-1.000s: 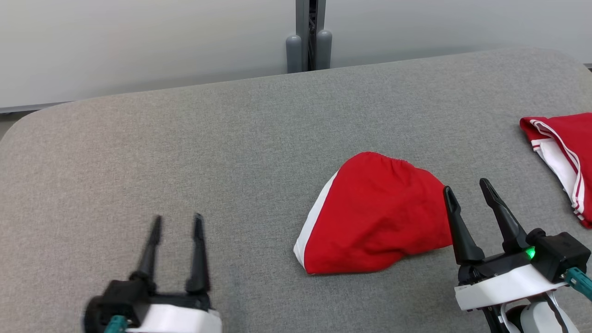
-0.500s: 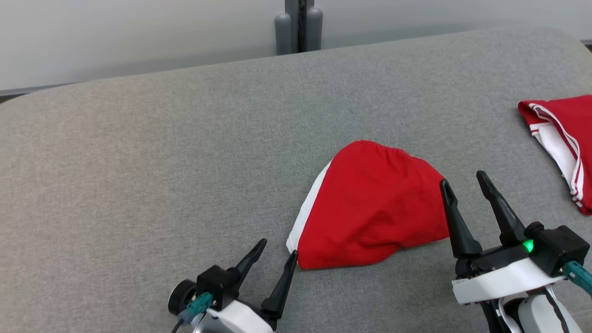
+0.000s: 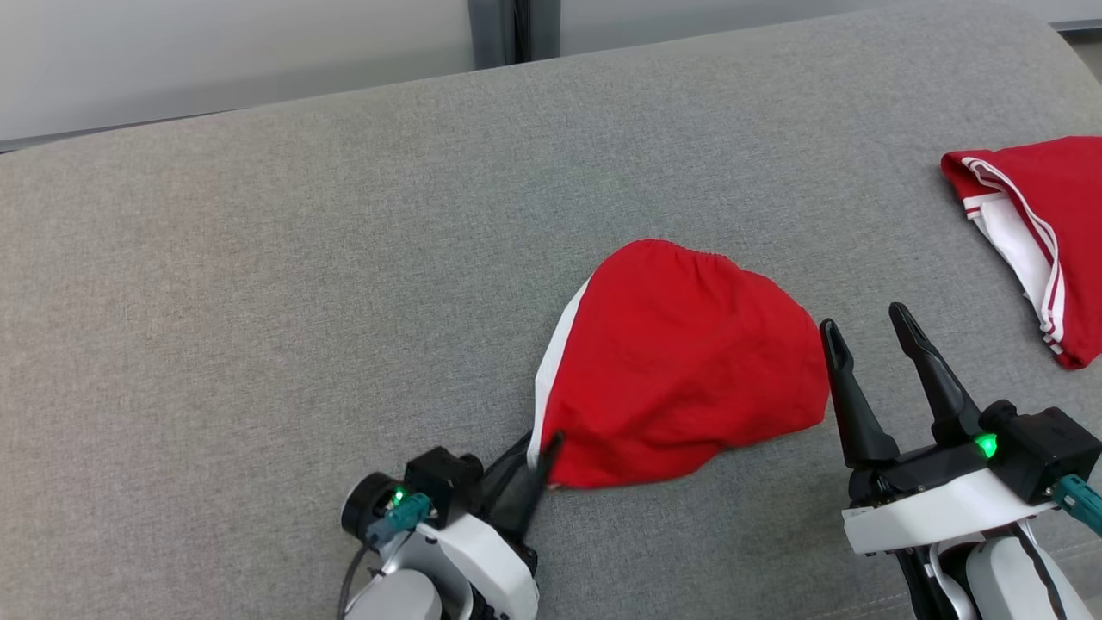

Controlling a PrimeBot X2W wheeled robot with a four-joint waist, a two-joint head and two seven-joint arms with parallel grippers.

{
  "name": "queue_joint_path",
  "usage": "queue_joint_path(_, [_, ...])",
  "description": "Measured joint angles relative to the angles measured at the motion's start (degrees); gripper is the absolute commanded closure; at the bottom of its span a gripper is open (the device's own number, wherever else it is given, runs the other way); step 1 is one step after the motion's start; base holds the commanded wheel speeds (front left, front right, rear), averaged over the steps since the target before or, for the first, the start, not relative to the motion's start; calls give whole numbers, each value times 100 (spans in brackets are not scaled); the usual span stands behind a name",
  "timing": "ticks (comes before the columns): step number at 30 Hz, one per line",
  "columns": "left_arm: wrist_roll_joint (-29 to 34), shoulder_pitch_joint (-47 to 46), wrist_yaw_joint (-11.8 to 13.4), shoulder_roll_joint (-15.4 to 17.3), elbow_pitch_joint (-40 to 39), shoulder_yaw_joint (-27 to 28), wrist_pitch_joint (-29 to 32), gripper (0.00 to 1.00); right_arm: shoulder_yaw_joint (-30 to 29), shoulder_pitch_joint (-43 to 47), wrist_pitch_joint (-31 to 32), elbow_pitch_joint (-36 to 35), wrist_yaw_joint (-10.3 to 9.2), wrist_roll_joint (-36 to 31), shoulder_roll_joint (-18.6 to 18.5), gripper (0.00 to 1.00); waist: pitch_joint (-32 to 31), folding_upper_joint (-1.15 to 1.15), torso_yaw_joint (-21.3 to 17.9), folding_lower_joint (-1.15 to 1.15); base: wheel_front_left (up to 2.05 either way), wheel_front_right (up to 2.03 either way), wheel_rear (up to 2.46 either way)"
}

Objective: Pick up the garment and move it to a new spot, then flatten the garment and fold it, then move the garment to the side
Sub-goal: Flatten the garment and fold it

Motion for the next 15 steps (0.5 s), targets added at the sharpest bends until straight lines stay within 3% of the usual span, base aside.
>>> queue_joint_path(8, [210,-12,138,116,-686,820,0,100,13,1,-2,57,0,-11,24,0,-188,0,32,0,0,0,0])
queue_joint_path(15, [145,-96,434,225,-1467,2199,0,100,81,9,-2,116,0,-12,60,0,-388,0,51,0,0,0,0])
